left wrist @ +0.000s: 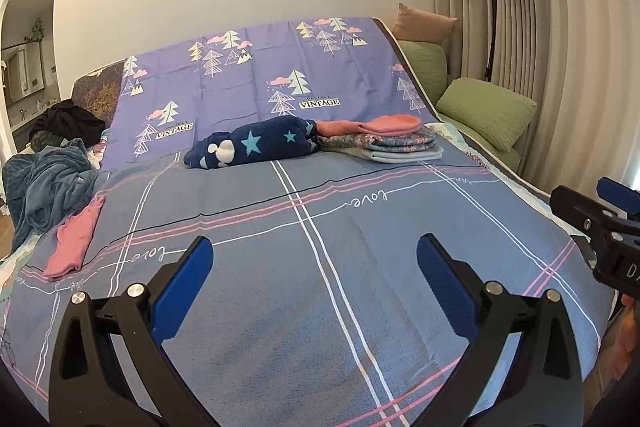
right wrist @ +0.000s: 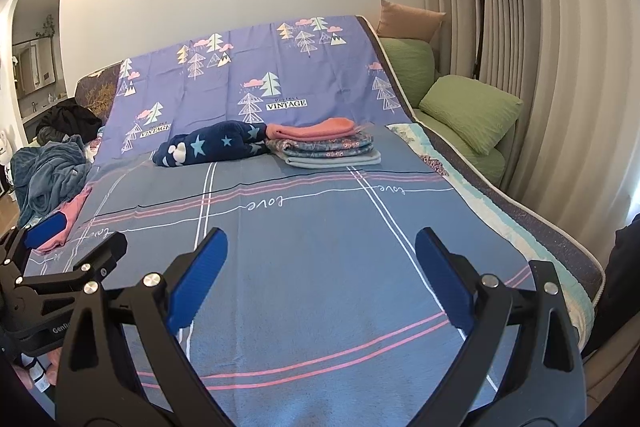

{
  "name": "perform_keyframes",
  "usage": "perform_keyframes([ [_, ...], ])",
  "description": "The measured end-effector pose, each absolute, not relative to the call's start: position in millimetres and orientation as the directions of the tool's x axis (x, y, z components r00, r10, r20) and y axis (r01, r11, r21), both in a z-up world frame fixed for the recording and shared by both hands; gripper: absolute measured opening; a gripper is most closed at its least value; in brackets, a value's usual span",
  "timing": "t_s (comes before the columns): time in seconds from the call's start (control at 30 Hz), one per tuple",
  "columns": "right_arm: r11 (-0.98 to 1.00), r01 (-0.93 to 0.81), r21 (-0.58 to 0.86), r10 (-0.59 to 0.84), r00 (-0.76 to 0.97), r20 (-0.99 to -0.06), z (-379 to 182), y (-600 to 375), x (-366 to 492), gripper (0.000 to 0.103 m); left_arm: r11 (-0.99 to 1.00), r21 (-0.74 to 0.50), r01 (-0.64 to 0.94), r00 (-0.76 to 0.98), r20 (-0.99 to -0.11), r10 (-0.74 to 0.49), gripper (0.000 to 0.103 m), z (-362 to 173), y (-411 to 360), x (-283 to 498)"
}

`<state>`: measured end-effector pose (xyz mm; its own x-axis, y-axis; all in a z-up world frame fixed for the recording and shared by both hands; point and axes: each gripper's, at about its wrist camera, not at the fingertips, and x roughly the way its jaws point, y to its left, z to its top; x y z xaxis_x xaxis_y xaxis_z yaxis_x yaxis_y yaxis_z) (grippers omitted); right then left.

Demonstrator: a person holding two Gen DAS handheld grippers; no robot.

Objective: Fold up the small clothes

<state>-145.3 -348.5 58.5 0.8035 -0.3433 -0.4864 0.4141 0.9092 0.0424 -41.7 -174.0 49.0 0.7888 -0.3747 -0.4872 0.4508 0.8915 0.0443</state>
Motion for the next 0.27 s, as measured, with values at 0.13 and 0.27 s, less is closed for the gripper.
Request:
perform_keyframes([
  [0.13, 0.91, 0.413, 0.043, -0.339, 0.799, -0.496, 55.6, -348.8, -140.4, 0.096, 0.891, 0.045, 0.452, 0.785, -0.495, -0.373, 0.102, 45.5, -175.9, -41.1],
  [0.27, 0.911, 0.411, 0.04, -0.338, 0.797, -0.5, 53.2, -347.0, -138.3, 0.096, 0.891, 0.047, 0.452, 0.783, -0.499, -0.371, 0.102, 43.6, -176.5, -39.7],
])
